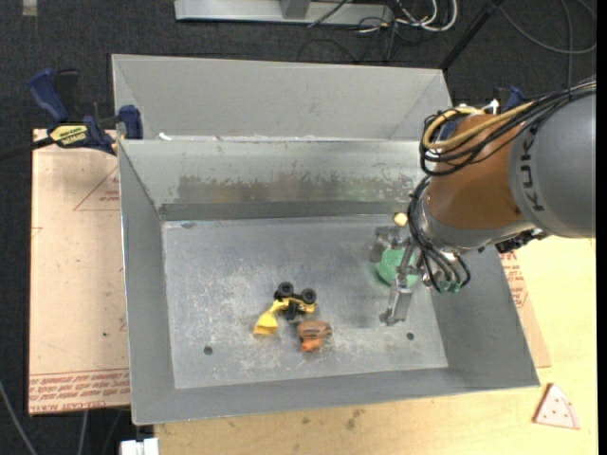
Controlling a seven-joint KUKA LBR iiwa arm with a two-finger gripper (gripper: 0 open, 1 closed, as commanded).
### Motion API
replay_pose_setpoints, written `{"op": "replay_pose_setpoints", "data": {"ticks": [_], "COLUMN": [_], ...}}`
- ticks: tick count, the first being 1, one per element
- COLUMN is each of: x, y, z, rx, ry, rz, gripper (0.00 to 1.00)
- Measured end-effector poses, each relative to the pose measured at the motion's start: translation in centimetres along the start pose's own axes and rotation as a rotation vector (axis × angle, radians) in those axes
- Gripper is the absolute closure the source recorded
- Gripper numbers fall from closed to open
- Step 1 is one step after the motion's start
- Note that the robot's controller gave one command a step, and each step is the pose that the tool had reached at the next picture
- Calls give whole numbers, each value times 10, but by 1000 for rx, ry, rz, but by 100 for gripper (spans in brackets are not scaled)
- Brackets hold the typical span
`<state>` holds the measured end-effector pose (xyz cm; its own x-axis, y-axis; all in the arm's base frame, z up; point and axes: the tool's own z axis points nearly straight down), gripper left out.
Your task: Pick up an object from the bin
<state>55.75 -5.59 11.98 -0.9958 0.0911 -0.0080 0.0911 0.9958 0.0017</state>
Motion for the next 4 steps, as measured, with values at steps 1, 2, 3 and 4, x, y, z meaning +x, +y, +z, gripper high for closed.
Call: {"op": "replay_pose_setpoints", "data": {"ticks": [1, 2, 3, 4], "x": [-25, -28, -29, 18], "y": [25, 40, 58, 78], "z": [40, 47, 48, 48], "rx": [1, 1, 1, 0], "ry": [4, 6, 5, 5], "rz": [-83, 58, 235, -51], "gripper": [0, 0, 0, 0]}}
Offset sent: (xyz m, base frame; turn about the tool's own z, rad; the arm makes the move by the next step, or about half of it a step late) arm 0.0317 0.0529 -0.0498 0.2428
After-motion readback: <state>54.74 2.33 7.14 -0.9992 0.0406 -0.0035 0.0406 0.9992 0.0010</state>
